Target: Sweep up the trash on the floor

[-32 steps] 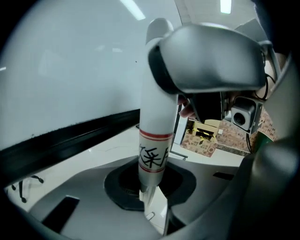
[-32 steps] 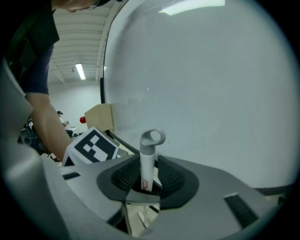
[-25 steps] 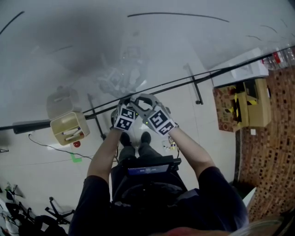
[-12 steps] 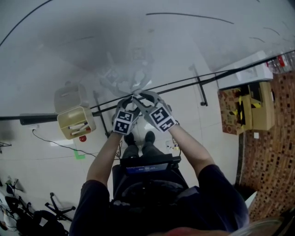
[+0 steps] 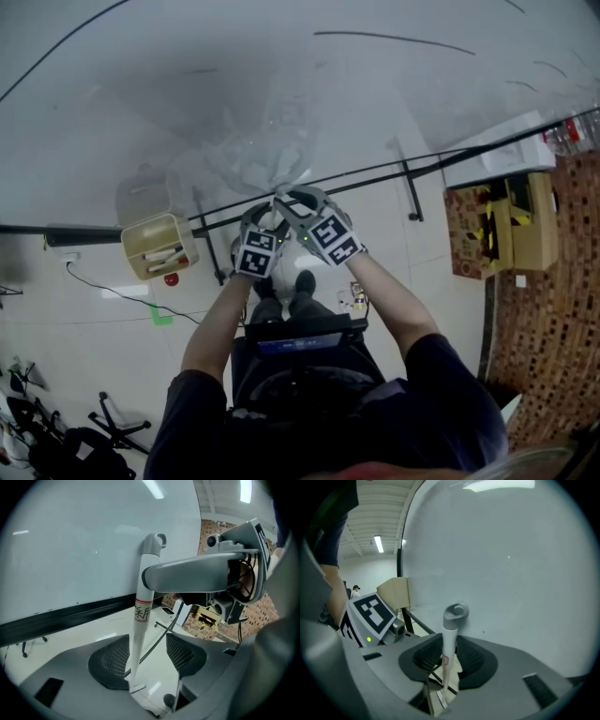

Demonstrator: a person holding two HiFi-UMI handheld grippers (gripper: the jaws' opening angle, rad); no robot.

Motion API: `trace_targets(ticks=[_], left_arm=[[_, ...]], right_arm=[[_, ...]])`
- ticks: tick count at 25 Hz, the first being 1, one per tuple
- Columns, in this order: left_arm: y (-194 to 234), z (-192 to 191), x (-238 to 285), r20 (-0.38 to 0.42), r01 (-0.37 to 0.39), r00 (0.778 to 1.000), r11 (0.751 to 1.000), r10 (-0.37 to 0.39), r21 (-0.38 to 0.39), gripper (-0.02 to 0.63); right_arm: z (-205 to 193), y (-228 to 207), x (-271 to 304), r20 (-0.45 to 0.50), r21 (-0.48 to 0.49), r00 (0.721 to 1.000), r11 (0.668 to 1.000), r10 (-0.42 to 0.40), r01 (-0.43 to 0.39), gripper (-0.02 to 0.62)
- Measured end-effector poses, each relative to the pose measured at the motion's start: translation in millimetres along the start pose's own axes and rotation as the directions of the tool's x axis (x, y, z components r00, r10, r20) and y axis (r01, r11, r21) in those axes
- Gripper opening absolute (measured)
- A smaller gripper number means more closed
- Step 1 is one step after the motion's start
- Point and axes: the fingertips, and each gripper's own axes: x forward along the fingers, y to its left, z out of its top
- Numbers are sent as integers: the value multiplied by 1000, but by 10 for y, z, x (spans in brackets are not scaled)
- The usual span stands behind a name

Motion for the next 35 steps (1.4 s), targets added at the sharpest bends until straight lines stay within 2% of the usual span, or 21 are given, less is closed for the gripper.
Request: trace_targets(ticks=[2,5,9,17,22,23,25,27,31,35], left_arm=[[71,30,53,3,-36,999,999,36,-2,182],[190,47,96,6,-82,997,996,82,-25,149],[223,12,120,-6,-95,995,994,95,-47,149],[4,17,-58,-24,-129,991,992,129,-9,150],[-234,340,-473,49,-160,986,985,157,67,149],[-267,429,-605,75,-176,982,982,172,61,138],[-338,616,-896,139,-201,970,979,197,17,46],[-434,784,-1130,190,-217,958,976,213,3,8],[-614,968,-1276,193,-242,953,970,232,30,8],[-753,1149,-1416,195,-187,961,980,197,-69,8]], right_arm=[[-48,3,6,-42,-12,999,1000,8,-9,125],[-145,22,-70,-79,-27,997,999,19,-21,129],[-250,-35,-282,-74,14,997,1000,12,-11,129],[-373,-146,-624,-84,58,996,998,35,-30,127],[-482,-225,-927,-93,89,995,996,33,-24,127],[-484,-212,-999,-88,89,995,996,36,-28,127],[-493,-170,-1142,-81,86,996,996,40,-33,127],[-526,-169,-1252,-92,91,995,996,34,-26,127],[-576,-281,-1370,-118,126,993,992,23,-8,126],[-399,-240,-1414,-86,167,995,985,52,-37,110]])
